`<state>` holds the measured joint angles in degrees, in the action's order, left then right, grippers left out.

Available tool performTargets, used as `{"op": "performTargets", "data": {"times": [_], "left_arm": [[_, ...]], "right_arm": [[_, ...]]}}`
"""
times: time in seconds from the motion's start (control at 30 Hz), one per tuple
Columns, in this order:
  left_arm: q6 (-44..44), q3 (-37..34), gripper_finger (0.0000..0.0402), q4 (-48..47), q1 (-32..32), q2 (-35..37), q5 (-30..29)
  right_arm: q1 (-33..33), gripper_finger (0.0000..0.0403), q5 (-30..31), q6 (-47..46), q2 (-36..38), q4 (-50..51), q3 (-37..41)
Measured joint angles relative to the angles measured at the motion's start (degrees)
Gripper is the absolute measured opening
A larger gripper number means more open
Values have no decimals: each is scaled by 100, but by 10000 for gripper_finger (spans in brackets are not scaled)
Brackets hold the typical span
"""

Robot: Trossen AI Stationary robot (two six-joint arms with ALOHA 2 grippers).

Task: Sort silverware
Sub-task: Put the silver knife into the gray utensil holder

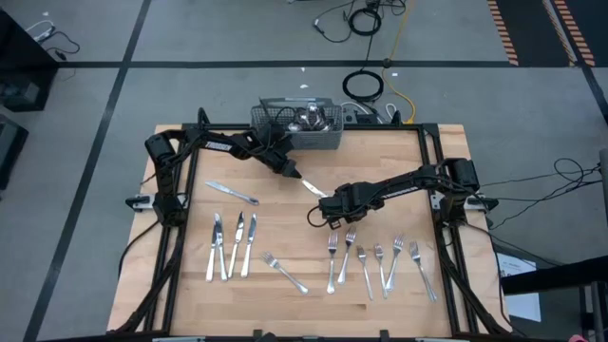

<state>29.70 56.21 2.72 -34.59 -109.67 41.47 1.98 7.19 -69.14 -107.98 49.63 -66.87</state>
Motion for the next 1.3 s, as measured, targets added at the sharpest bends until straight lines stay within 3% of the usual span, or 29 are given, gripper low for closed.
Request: {"op": "performTargets", "data": {"times": [0.2, 0.4, 1.3], "left_arm": [[8, 0, 116, -226, 128, 1, -269], [340, -5, 116, -202, 484, 1, -912], [738, -34, 116, -736, 831, 27, -1674]], "right_arm": [[0, 0, 12, 237, -2, -23, 2], [1, 0, 17, 536, -2, -66, 2], [2, 0, 63, 988, -4, -192, 2]]}}
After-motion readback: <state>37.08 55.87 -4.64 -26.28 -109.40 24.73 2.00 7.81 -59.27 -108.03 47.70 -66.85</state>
